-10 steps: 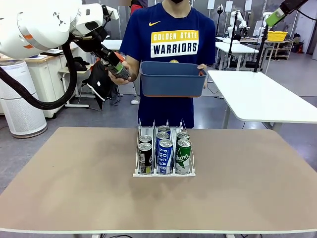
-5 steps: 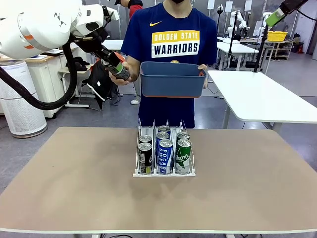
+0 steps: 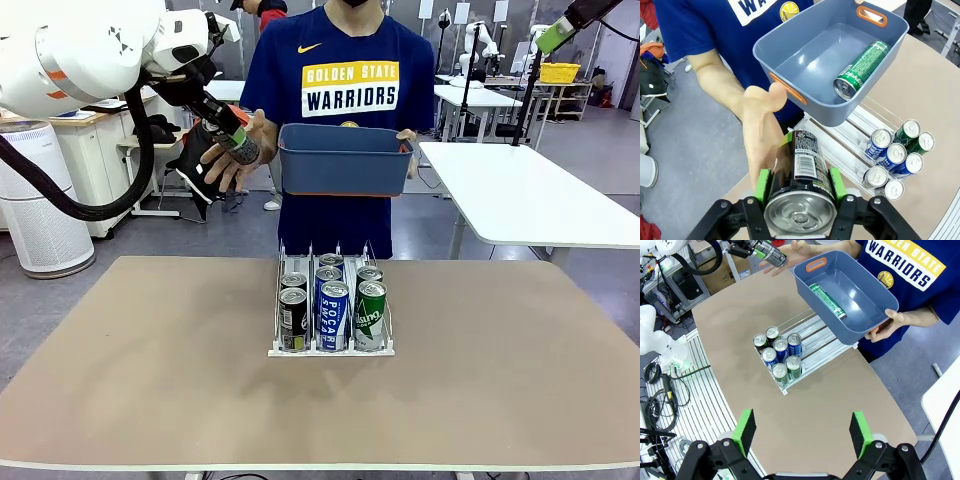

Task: Fill the beverage cans into the dispenser.
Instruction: Place the picked Pepsi coke in the line of the Automatic Can Dispenser with the same cans.

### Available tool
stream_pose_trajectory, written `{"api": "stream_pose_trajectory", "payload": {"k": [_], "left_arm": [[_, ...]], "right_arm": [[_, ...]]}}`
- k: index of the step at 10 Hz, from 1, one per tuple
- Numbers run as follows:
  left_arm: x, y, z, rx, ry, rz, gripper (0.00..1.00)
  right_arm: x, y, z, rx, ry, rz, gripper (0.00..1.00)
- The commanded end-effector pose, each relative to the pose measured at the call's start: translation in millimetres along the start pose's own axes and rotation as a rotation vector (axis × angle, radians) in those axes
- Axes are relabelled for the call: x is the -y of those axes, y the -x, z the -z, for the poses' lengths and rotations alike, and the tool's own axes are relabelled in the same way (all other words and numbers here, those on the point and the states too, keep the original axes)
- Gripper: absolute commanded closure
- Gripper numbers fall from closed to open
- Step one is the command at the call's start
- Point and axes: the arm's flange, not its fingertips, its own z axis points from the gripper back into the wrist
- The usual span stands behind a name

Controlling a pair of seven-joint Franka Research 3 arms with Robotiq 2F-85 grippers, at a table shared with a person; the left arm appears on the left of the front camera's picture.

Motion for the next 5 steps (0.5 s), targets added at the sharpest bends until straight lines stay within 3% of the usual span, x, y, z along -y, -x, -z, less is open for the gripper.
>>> {"api": "stream_pose_trajectory", "payload": {"k": [1, 5], "left_arm": [[-2.4, -3.0, -10.5, 0.001, -0.033, -0.002, 0.42], [1.2, -4.6, -15.1, 0.006, -0.045, -0.010, 0.42]], "right_arm": [[-0.4, 0.2, 0.5, 0.000, -0.001, 0.000, 0.00], [-0.4, 0.2, 0.5, 0.000, -0.001, 0.000, 0.00]]}}
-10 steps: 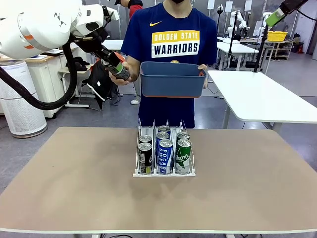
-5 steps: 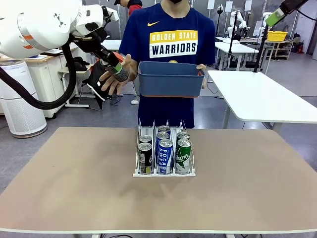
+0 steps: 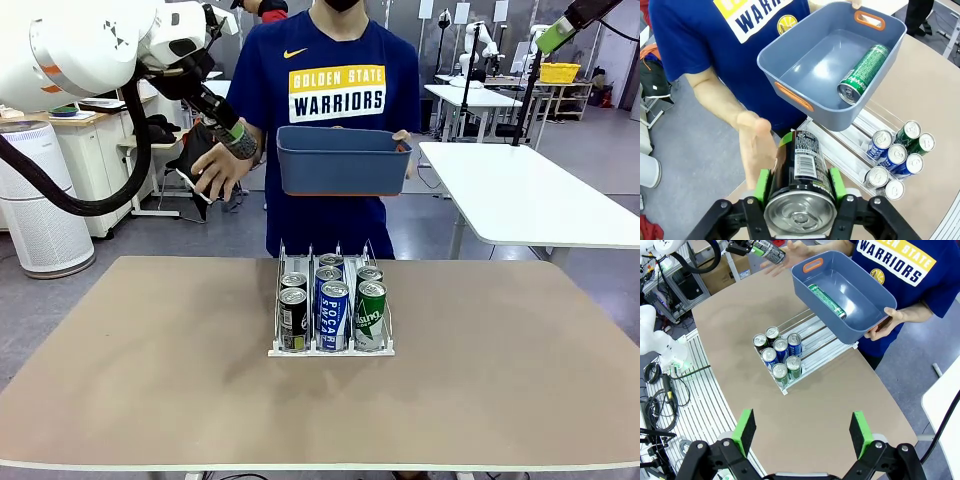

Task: Fill the beverage cans into the dispenser.
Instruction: Place the picked Pepsi coke in the line of the Automatic Can Dispenser with the same cans.

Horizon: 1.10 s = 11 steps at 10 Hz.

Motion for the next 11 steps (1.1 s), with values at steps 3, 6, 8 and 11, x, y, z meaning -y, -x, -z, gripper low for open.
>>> {"api": "stream_pose_trajectory", "payload": {"k": [3, 6, 8, 11], "left_arm": [[0.7, -1.6, -9.3, -0.002, -0.029, -0.017, 0.42], [19.3, -2.5, -21.0, -0.137, 0.023, -0.087, 0.42], [46.6, -1.0, -30.4, -0.184, 0.031, -0.124, 0.42], [107.2, 4.5, -18.8, -0.266, 0.077, -0.047, 0.42]], "right_arm": [[-0.4, 0.2, 0.5, 0.000, -0.001, 0.000, 0.00], [-0.4, 0.2, 0.5, 0.000, -0.001, 0.000, 0.00], [-0.4, 0.2, 0.5, 0.000, -0.001, 0.000, 0.00], [-0.4, 0.2, 0.5, 0.000, -0.001, 0.000, 0.00]]}}
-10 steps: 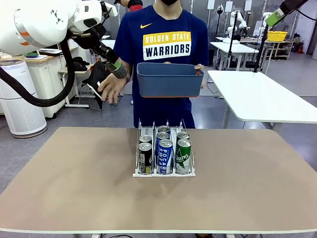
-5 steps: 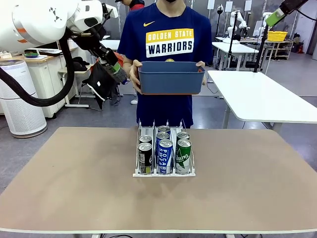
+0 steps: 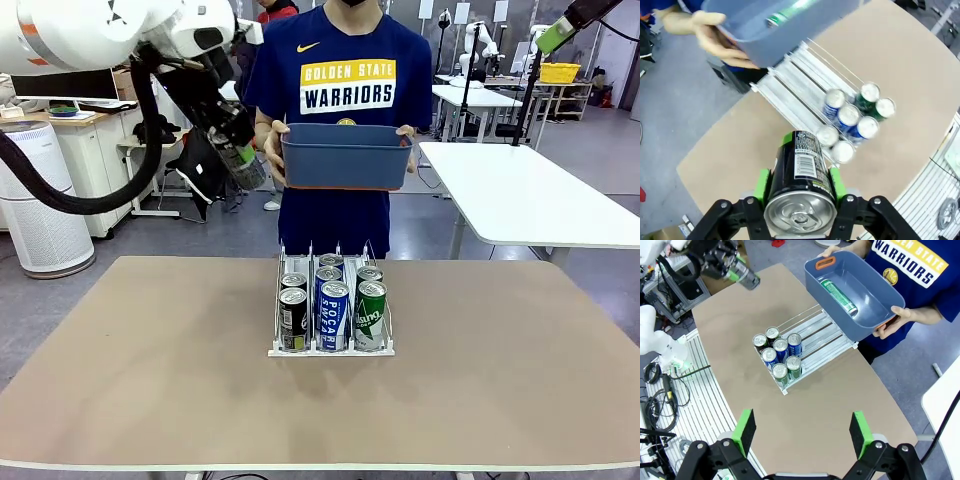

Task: Fill the beverage cans into the dispenser.
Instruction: Place the picked Pepsi coke in the line of the Automatic Can Dispenser with the same cans.

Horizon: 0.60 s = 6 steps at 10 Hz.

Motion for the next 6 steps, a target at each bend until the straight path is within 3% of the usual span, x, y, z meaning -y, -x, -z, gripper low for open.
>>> {"api": "stream_pose_trajectory", "payload": {"k": [1, 5, 6], "left_arm": [[28.0, 7.6, 17.6, -0.059, 0.032, 0.054, 0.42], [26.0, 8.3, 42.2, -0.110, 0.109, 0.119, 0.42], [47.7, 9.3, 47.7, -0.104, 0.075, 0.080, 0.42]], "right_arm": [[-0.4, 0.3, 0.5, 0.000, -0.001, 0.000, 0.00], [-0.4, 0.3, 0.5, 0.000, -0.001, 0.000, 0.00], [-0.4, 0.3, 0.5, 0.000, -0.001, 0.000, 0.00]]}}
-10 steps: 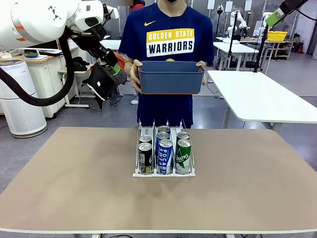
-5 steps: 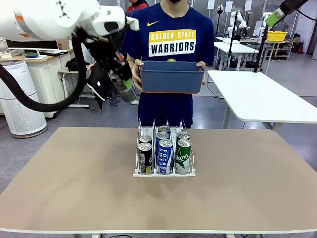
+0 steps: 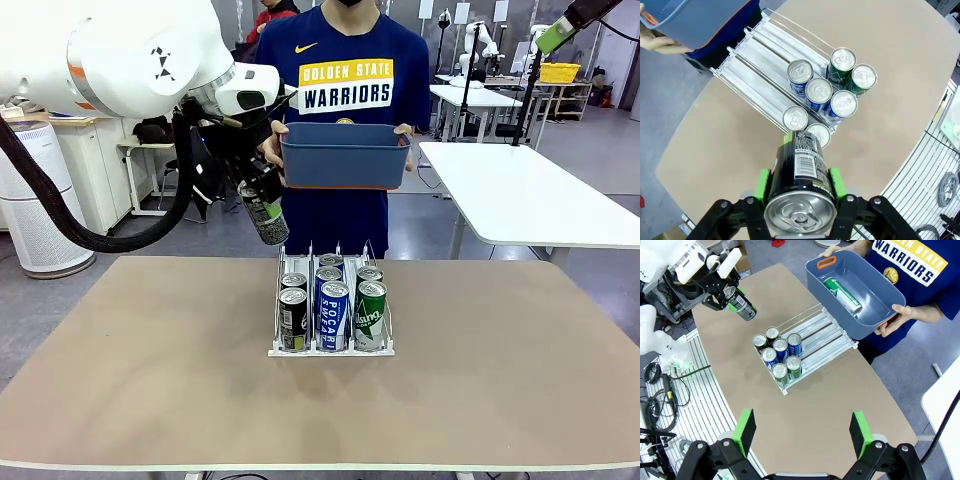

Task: Fill the beverage cans into the dispenser.
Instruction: Place the picked Pepsi coke in the line of the Automatic Can Dispenser with the same cans.

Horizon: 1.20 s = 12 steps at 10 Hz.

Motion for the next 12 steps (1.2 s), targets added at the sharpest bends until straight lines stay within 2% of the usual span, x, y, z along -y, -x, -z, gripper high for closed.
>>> {"api": "stream_pose_trajectory", "payload": {"k": [1, 3, 4, 5, 6, 10, 11, 12], "left_arm": [[8.2, -1.5, -5.5, 0.011, -0.006, -0.011, 0.42], [2.8, -0.8, -0.3, 0.001, 0.000, 0.000, 0.42], [-8.7, -8.3, -5.7, -0.029, -0.062, -0.063, 0.42], [-3.9, -11.7, -4.2, -0.053, -0.072, -0.052, 0.42], [15.3, -12.6, 4.5, -0.096, -0.101, -0.047, 0.42], [85.6, -7.8, 39.2, -0.071, -0.081, -0.070, 0.42], [98.8, -4.7, 45.7, -0.082, -0.067, -0.080, 0.42], [120.7, 3.6, 54.7, -0.098, -0.003, -0.067, 0.42]], "right_arm": [[-0.4, 0.3, 0.5, 0.000, -0.001, 0.000, 0.00], [-0.4, 0.3, 0.5, 0.000, -0.001, 0.000, 0.00], [-0.4, 0.3, 0.5, 0.000, -0.001, 0.000, 0.00], [-0.4, 0.3, 0.5, 0.000, -0.001, 0.000, 0.00], [-0.4, 0.3, 0.5, 0.000, -0.001, 0.000, 0.00], [-0.4, 0.3, 0.5, 0.000, -0.001, 0.000, 0.00], [-0.4, 0.3, 0.5, 0.000, -0.001, 0.000, 0.00], [-0.4, 0.3, 0.5, 0.000, -0.001, 0.000, 0.00]]}}
